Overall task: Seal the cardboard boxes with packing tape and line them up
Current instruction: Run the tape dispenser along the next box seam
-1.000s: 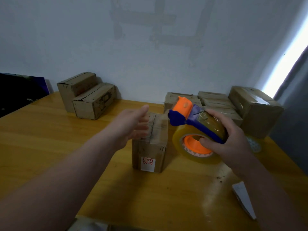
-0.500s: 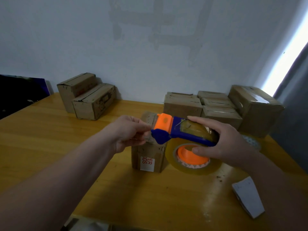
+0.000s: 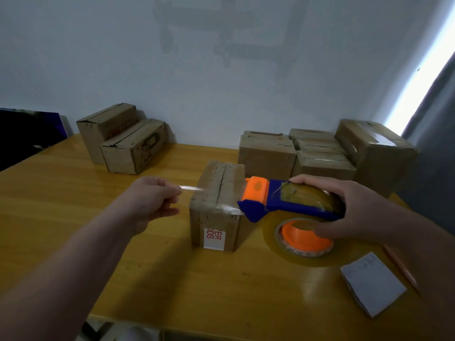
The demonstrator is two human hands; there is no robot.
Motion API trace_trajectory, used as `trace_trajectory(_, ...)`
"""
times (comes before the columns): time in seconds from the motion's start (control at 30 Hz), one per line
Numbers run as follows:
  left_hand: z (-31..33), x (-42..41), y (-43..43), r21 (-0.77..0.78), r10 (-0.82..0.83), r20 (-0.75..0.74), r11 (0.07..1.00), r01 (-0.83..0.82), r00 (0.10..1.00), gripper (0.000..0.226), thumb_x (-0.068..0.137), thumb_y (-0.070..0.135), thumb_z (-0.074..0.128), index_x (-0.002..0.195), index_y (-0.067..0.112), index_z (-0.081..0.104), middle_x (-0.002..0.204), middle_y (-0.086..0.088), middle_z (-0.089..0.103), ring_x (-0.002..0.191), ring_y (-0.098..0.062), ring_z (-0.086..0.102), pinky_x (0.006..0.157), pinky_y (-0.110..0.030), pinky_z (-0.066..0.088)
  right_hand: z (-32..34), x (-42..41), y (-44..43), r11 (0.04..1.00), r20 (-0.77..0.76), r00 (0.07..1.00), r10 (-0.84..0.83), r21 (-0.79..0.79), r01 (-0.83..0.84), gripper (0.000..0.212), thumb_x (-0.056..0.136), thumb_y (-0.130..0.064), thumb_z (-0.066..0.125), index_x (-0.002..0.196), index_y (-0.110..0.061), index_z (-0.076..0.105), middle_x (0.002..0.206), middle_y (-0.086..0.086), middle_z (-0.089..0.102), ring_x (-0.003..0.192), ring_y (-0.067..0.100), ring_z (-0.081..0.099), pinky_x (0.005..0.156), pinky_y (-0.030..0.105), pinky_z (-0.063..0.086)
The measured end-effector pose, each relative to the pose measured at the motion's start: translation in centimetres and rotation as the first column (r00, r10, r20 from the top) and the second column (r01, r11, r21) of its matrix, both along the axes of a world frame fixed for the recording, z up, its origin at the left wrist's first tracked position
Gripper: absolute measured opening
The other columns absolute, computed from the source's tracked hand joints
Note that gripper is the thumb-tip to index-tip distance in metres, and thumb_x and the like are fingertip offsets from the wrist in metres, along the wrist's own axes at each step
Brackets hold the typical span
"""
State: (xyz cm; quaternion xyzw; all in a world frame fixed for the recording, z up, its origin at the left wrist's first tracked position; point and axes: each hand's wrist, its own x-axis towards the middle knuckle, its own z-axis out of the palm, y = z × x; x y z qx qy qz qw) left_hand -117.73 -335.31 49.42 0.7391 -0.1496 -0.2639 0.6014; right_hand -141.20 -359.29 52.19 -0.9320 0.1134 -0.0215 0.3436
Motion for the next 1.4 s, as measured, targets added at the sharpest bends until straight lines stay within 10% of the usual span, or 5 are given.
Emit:
trace_trajectory(0.7, -4.0, -0.4, -1.1, 0.078, 0.129, 0.064, 0.988, -0.134, 0.990, 0.021, 0.097, 0.019, 0.051, 0.081, 0.006, 0.053, 0.070, -0.008, 0.044, 0.064, -0.018, 0.044, 0.061, -0.031, 0.047, -1.7, 1.0, -0.7, 0.984, -0.007, 0.999, -0.036, -0.173, 0.034, 0.080, 0.072, -0.003, 0.075, 0.117, -0.058, 0.039, 0.104, -0.017, 0.059, 0.081, -0.004, 0.061, 0.059, 0.016, 0.051)
trace_trajectory(1.23, -6.9, -0.6, -1.7, 0.254, 0.040, 0.110, 0.965, -0.067, 0.993, 0.011, 0.097, 0.024, 0.052, 0.096, 0.014, 0.054, 0.086, -0.008, 0.057, 0.071, -0.021, 0.050, 0.066, -0.035, 0.047, -5.5, 3.1, 0.6, 0.959, -0.071, 0.992, -0.100, -0.274, 0.077, 0.090, 0.076, -0.019, 0.072, 0.139, -0.057, 0.022, 0.108, -0.012, 0.052, 0.074, 0.003, 0.057, 0.057, 0.018, 0.045)
trace_trajectory(1.4, -6.4, -1.6, -0.6, -0.074, 0.236, 0.355, 0.972, -0.224, 0.905, 0.023, 0.095, 0.009, 0.049, 0.105, 0.022, 0.066, 0.115, -0.001, 0.064, 0.106, -0.013, 0.057, 0.096, -0.034, 0.047, -6.1, 3.5, 0.8, 0.949, -0.081, 0.990, -0.117, -0.304, 0.087, 0.092, 0.077, -0.029, 0.070, 0.139, -0.063, 0.012, 0.109, -0.005, 0.049, 0.085, 0.006, 0.051, 0.068, 0.023, 0.044)
